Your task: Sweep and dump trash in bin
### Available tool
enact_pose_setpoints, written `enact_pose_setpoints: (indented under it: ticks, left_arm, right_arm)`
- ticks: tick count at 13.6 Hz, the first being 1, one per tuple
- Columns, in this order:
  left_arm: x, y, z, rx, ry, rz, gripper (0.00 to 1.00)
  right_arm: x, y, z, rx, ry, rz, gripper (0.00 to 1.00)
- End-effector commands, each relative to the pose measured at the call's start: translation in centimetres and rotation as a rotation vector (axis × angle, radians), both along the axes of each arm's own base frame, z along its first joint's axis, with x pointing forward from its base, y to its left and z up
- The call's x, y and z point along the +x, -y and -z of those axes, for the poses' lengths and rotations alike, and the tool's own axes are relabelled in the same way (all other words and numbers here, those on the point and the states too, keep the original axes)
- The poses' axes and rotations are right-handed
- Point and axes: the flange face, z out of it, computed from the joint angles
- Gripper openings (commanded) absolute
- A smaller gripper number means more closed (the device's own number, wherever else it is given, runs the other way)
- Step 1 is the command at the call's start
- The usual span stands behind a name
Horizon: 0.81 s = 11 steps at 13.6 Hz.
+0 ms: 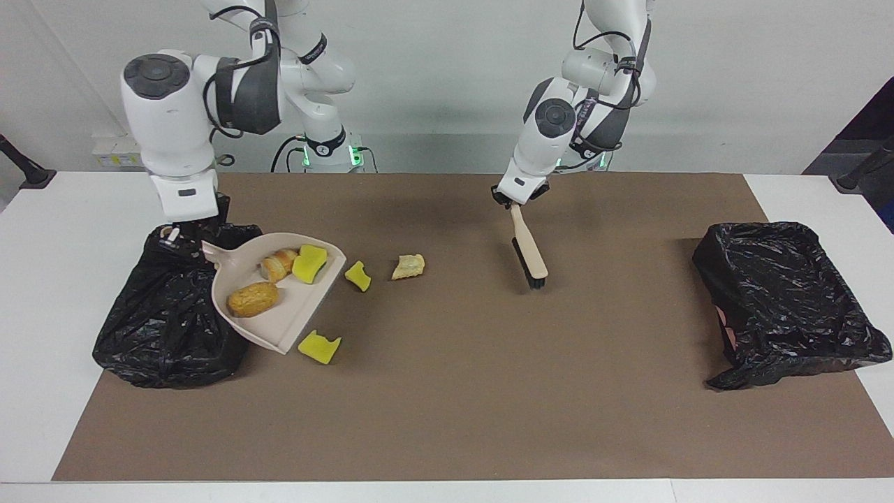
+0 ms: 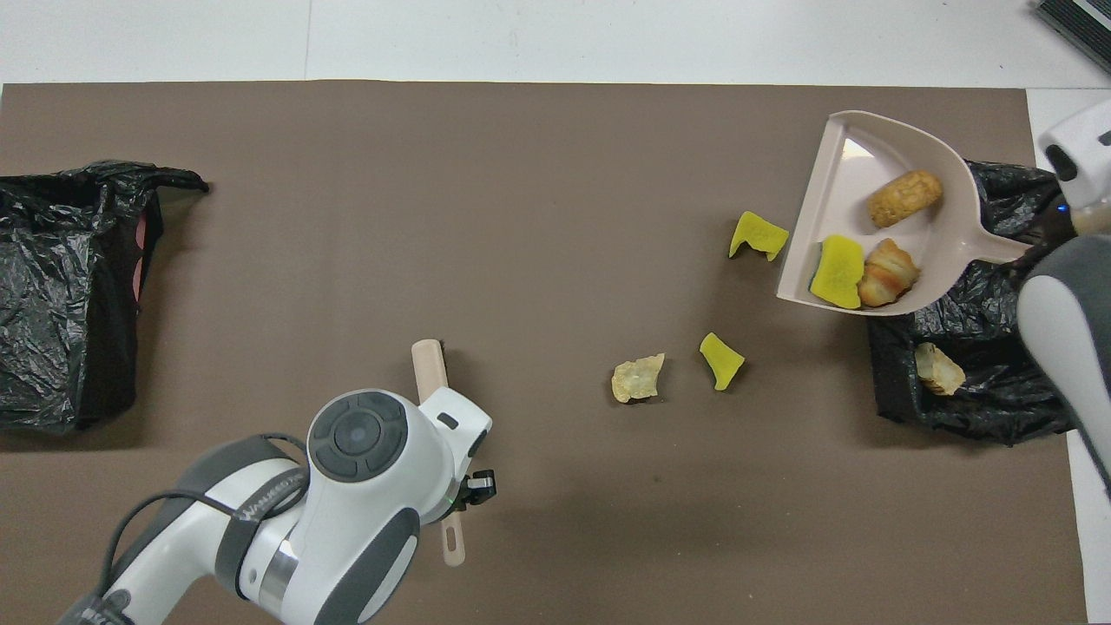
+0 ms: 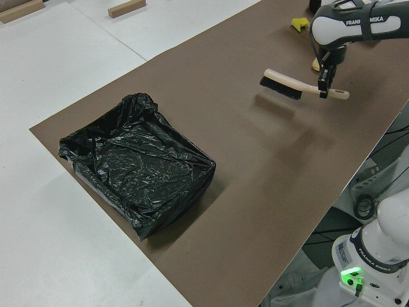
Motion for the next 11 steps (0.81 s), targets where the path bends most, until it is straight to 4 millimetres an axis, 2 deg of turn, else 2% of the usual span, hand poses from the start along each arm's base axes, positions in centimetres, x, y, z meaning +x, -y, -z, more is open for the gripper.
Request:
enact_pose_setpoints:
  ticks: [1,3,4,6,7,8,9,11]
  left_arm:
    - [-4.5,-0.9,0.4,0.0,0.025,0.032,0.0]
    - [-6.8,-0.1,2.4,0.015,0.028,0.025,0.0]
    - [-7.1,-0.4,3.3,0.016,0.035,0.014,0.0]
    - [-7.0,-0.4,3.6,0.016,0.033,0.028,0.02]
    - [-6.5,-0.6,3.6,0.012,0.033,0.029,0.44]
    - [-5.9,-0.5,3.6,0.01,0.028,0.036,0.99]
    - [-4.4,-0.8,2.9,0.002,0.036,0.015,1.0]
    - [0.0,-2.2,1.2,-0.037,0.072,-0.006,1.0]
  right_arm:
    - [-2.0,5.6,-0.3,0.025,-0.007,-0.017,0.0]
    - [-3.5,9.6,-0.2,0.004,-0.023,0.009,0.0]
    - [-4.4,10.5,-0.1,-0.031,-0.04,0.014,0.0]
    - [-5.1,11.6,-0.2,-0.158,-0.07,0.009,0.0]
    - [-5.2,11.9,-0.2,-0.209,-0.075,0.03,0.0]
    - [-5.1,11.9,-0.4,-0.267,-0.085,0.023,0.0]
    - [-5.2,12.3,-0.7,-0.334,-0.106,0.006,0.0]
    - [-5.6,12.8,-1.1,-0.39,-0.126,-0.003,0.0]
